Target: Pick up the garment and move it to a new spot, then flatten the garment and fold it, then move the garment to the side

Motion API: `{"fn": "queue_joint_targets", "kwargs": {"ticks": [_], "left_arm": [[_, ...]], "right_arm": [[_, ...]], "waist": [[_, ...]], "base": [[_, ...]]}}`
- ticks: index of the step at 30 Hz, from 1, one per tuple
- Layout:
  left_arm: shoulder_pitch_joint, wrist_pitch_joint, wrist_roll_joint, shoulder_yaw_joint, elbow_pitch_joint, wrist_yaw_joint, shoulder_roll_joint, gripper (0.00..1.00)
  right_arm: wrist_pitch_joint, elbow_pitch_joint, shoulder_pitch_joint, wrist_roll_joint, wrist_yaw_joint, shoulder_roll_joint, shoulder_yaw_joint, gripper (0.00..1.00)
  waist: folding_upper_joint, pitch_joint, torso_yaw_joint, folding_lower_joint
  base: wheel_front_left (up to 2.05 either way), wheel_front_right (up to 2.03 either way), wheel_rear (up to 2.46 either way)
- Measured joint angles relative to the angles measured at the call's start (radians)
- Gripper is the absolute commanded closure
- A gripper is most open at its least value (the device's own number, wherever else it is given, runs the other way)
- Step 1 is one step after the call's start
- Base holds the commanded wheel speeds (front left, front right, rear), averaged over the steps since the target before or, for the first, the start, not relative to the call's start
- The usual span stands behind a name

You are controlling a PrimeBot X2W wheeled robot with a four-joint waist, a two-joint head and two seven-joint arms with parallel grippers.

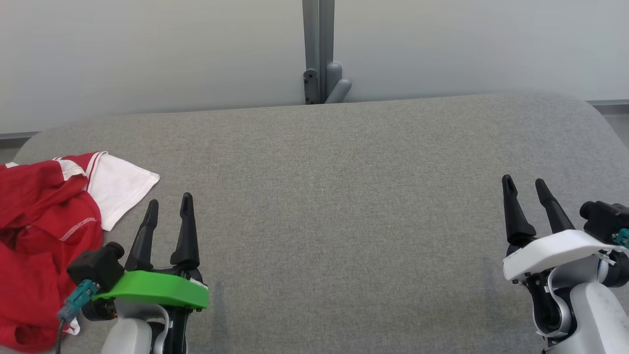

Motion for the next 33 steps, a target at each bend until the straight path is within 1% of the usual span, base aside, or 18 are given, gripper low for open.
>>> {"fn": "queue_joint_targets", "kwargs": {"ticks": [8, 18, 33], "left_arm": [[0.0, -0.006, 0.088, -0.01, 0.014, 0.01, 0.004, 0.0], [0.007, -0.015, 0.188, -0.017, 0.027, 0.021, 0.007, 0.0], [0.034, -0.027, 0.294, -0.016, 0.053, 0.031, 0.009, 0.0]], "right_arm": [[-0.033, 0.01, 0.015, -0.084, 0.0, 0.005, 0.018, 0.0], [-0.072, 0.034, 0.026, -0.162, 0.0, 0.018, 0.02, 0.0], [-0.123, 0.044, 0.04, -0.278, 0.0, 0.023, 0.04, 0.0]], "waist": [[0.0, -0.004, 0.003, 0.0], [0.0, -0.011, -0.001, 0.0], [0.0, -0.017, 0.003, 0.0]], "base": [[0.0, 0.0, 0.0], [0.0, 0.0, 0.0], [0.0, 0.0, 0.0]]}}
